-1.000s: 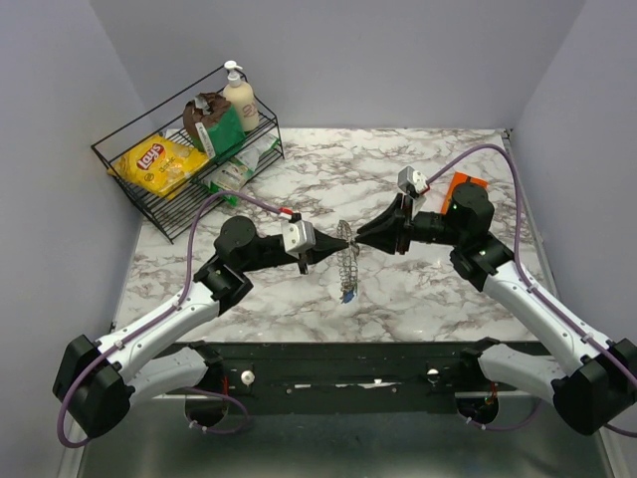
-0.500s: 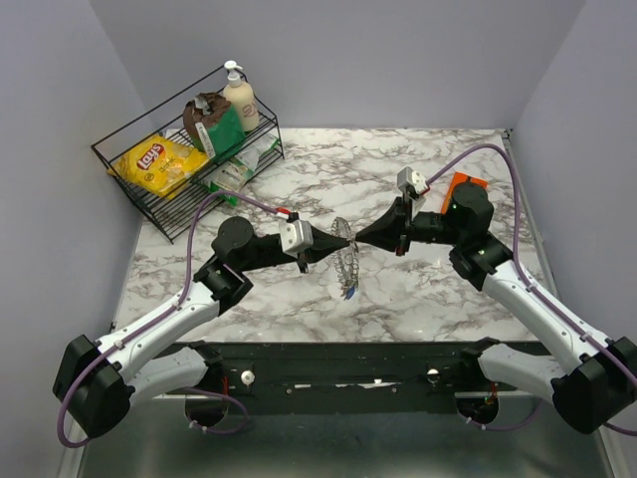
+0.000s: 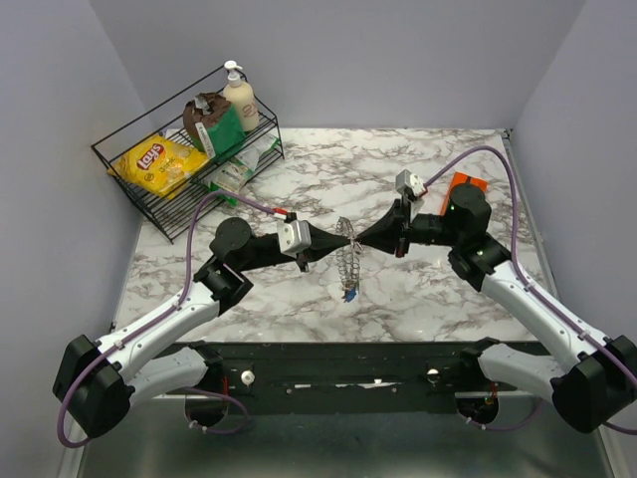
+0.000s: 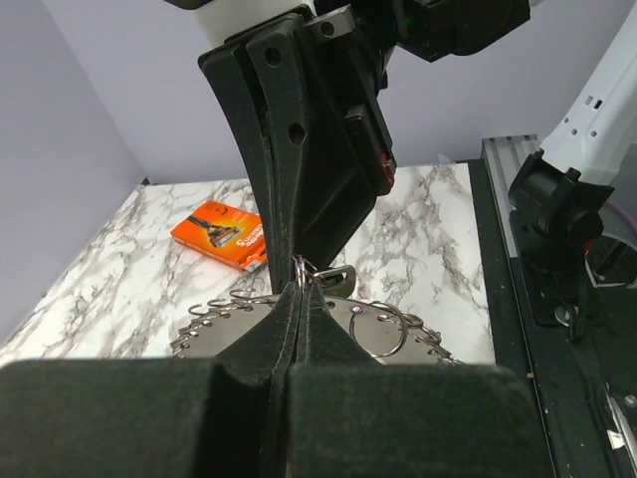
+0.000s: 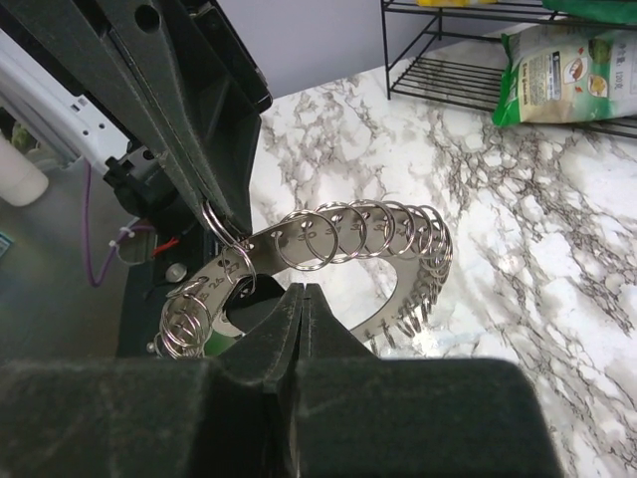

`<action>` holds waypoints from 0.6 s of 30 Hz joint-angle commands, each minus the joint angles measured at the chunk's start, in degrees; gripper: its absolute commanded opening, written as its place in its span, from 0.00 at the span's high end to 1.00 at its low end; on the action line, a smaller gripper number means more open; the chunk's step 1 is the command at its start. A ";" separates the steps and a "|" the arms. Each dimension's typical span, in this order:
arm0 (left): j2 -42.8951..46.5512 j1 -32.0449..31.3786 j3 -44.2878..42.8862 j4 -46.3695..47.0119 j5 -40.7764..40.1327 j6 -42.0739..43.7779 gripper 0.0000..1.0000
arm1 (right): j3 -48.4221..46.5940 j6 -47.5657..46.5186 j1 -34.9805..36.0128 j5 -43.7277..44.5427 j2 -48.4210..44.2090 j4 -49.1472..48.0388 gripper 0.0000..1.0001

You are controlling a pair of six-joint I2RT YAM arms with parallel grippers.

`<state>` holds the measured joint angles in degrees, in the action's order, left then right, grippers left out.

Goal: Put the keys on the keyring

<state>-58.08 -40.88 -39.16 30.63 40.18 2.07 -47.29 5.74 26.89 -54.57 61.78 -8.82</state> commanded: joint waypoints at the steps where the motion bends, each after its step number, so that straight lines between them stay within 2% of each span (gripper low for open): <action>1: 0.78 -0.07 -0.66 0.59 0.25 2.23 1.00 | 0.97 -2.48 -0.26 3.75 -3.76 1.52 0.84; 2: 0.95 0.01 -0.83 -0.30 0.16 2.85 1.00 | 0.97 -2.83 -0.26 6.20 -4.38 2.13 0.76; 5: 2.01 0.01 -1.18 -3.64 -0.37 5.40 1.00 | 0.71 -4.06 -0.61 9.38 -6.05 3.81 0.65; 9: 3.15 -0.07 -1.71 -7.25 -0.29 7.86 1.00 | 0.71 -4.51 -1.05 9.40 -7.28 4.07 0.52; 10: 3.24 0.01 -1.63 -7.86 0.15 8.13 1.00 | 0.71 -4.59 -1.14 8.61 -7.37 4.07 0.50; 11: 3.24 0.01 -1.80 -8.30 0.51 8.39 1.00 | 0.18 -4.51 -1.14 6.34 -7.29 3.99 0.43; 15: 3.15 0.01 -2.15 -9.10 3.14 9.10 1.00 | -1.49 -4.77 -1.06 -2.63 -4.84 4.16 0.34; 18: 2.45 0.01 -2.76 -9.80 5.25 9.01 1.00 | -2.72 -4.86 -1.14 -9.49 -3.16 4.51 0.33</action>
<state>-56.14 -40.88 -39.35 20.56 41.47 9.58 -47.27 1.65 26.02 -53.28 56.53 -5.87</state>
